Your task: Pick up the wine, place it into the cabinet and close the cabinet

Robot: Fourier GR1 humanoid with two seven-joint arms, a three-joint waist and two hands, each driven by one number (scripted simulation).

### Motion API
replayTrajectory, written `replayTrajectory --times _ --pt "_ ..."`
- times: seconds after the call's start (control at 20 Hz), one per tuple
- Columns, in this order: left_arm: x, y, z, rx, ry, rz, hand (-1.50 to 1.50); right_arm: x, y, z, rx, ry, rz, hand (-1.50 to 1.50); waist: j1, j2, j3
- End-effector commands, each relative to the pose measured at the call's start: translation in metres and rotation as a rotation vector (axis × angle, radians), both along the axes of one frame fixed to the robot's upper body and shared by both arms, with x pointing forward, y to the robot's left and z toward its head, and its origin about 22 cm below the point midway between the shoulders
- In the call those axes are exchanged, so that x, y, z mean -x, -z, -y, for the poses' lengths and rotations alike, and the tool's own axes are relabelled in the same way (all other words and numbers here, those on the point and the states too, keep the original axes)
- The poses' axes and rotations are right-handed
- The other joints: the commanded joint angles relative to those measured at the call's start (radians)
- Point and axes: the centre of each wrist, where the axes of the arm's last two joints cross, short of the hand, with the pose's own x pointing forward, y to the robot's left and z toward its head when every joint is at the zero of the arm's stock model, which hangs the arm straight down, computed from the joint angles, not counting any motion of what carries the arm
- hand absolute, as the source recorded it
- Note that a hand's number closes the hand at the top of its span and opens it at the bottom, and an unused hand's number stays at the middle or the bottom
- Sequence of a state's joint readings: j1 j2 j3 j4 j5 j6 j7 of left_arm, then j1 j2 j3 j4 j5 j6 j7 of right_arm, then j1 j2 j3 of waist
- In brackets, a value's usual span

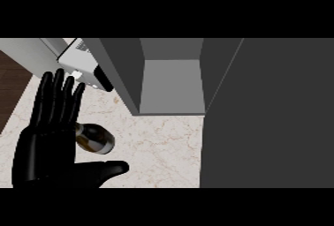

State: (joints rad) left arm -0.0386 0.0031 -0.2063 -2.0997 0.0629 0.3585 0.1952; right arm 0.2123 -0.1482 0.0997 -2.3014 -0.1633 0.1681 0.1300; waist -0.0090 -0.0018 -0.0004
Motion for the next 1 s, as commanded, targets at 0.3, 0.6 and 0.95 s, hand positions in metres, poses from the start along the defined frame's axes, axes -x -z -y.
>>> replayTrajectory --times 0.3,0.6,0.95 --pt "0.01 -0.028 0.036 0.054 0.006 0.002 -1.5 0.021 -0.045 -0.006 -0.013 -0.04 -0.026 -1.5 0.006 0.001 0.0" --pt "0.009 -0.067 0.044 0.081 -0.012 -0.003 -1.5 0.003 -0.051 -0.013 -0.008 -0.038 -0.019 -1.5 0.007 0.001 0.001" --pt "0.033 -0.067 0.034 0.095 -0.091 -0.021 -1.5 0.007 -0.057 -0.018 -0.001 -0.023 -0.01 -1.5 0.01 0.0 0.001"
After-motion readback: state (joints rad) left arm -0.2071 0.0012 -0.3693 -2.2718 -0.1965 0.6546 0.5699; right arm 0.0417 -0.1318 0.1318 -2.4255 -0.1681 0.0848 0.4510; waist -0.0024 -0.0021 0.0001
